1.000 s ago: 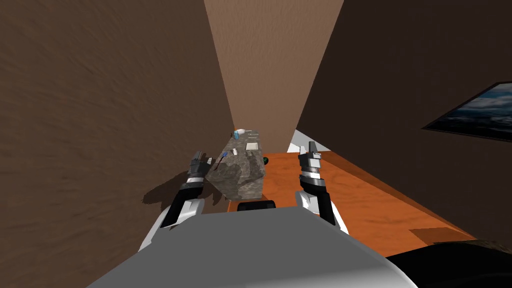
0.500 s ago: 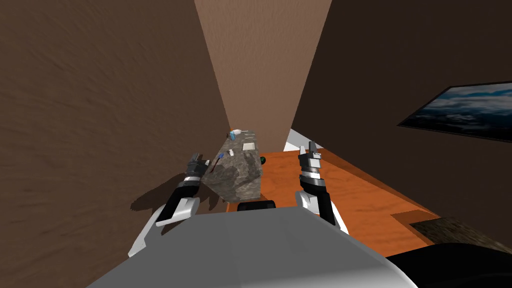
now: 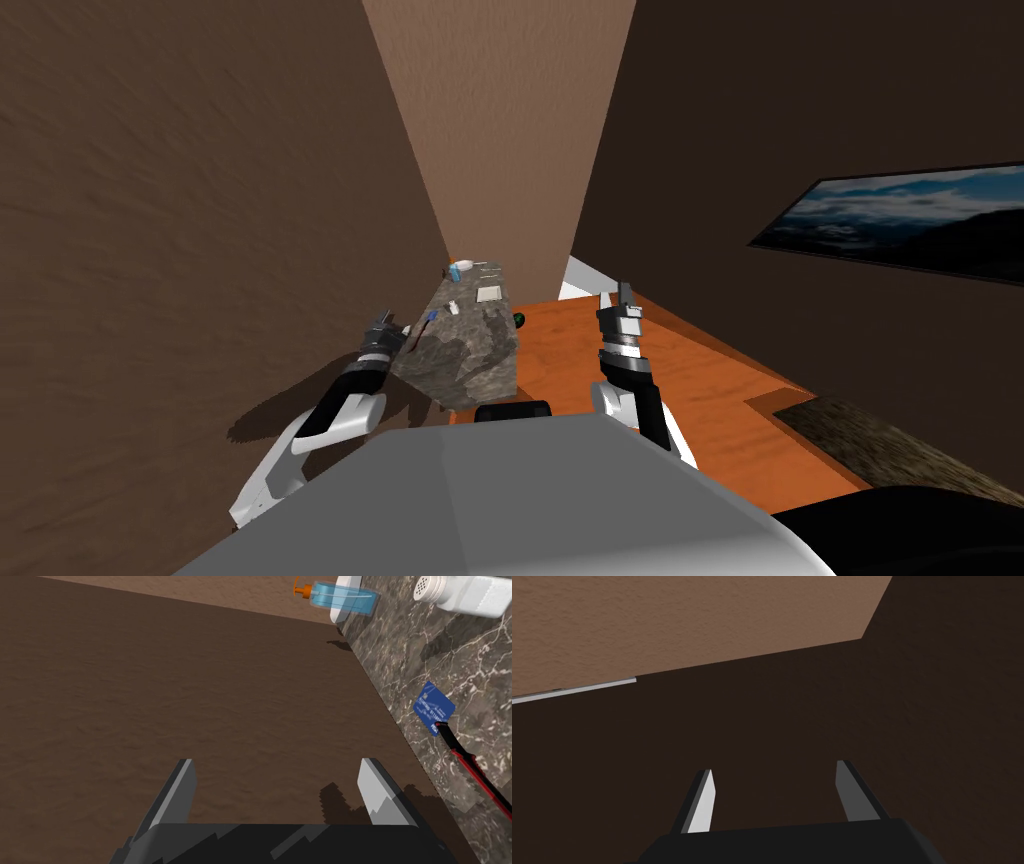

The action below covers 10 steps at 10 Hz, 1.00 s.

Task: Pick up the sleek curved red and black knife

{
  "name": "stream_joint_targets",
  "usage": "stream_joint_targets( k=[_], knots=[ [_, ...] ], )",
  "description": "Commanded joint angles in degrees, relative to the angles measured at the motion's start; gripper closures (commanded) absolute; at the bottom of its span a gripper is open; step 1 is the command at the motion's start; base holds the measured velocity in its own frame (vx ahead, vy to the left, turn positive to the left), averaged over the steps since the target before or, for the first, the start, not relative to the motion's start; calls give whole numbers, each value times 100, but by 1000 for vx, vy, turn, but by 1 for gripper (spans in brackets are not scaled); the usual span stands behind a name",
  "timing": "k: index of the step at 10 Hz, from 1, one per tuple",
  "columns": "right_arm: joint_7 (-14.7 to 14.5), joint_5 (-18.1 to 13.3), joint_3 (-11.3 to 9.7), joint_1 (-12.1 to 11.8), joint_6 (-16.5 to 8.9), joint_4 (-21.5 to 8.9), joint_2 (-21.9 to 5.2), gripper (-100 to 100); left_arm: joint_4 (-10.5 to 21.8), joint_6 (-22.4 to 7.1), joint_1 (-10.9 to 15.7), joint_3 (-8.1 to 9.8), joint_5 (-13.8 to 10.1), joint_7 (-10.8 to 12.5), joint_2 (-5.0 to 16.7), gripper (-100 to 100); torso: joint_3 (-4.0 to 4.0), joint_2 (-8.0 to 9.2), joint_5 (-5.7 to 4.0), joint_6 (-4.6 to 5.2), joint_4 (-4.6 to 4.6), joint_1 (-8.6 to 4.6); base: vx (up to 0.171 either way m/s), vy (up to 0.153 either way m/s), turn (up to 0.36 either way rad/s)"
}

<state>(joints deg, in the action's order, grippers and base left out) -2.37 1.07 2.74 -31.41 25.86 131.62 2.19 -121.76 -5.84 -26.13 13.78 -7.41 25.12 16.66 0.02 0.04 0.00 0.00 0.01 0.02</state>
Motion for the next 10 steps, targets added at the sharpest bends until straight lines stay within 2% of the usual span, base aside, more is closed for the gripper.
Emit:
stream_joint_targets(
  k=[1, 2, 3, 4, 6, 7, 8, 9, 10],
  knots=[
    [0, 0, 0, 0, 0, 0, 0, 0, 132, -242, 99, 63, -23, 99, 31, -100, 0, 0, 0, 0, 0, 0, -10, 1, -91],
    [0, 0, 0, -1, 0, 0, 0, 0, 261, -442, 162, 239, -130, 315, 163, -100, -1, -1, 1, -2, 0, 1, -11, -2, -184],
    [0, 0, 0, 0, 0, 0, 0, 0, 261, -570, 162, 239, -130, 315, 163, -100, -1, -2, 1, 1, 0, 0, -8, 2, -114],
    [0, 0, 1, -1, 0, 0, 0, 0, 393, -729, 222, 415, -242, 540, 293, -100, -1, -2, 1, -3, 0, 1, -10, -1, -219],
    [0, 0, 1, -1, 0, 0, 0, 0, 393, -906, 222, 415, -242, 540, 293, -100, -1, -2, 1, -3, 0, 2, -6, 4, -38],
    [0, 0, 1, -1, 0, 0, 0, 0, 526, -1130, 280, 593, -357, 772, 418, -100, -1, -3, 1, -4, 0, 0, -7, -5, -215],
    [0, 0, 0, 0, 0, 0, 0, 0, 526, -1249, 280, 593, -357, 772, 418, -100, -2, -3, 0, 1, -1, 0, -7, 3, -123],
    [0, 0, 1, -1, 0, 0, 0, 0, 659, -1429, 335, 770, -477, 1011, 539, -100, -1, -3, 1, -4, -1, 0, -8, 1, -199],
    [0, 0, 0, 0, 0, 0, 0, 0, 659, -1588, 335, 770, -477, 1011, 539, -100, 0, -1, 0, -1, 0, 1, -10, 6, -90]
  ],
)
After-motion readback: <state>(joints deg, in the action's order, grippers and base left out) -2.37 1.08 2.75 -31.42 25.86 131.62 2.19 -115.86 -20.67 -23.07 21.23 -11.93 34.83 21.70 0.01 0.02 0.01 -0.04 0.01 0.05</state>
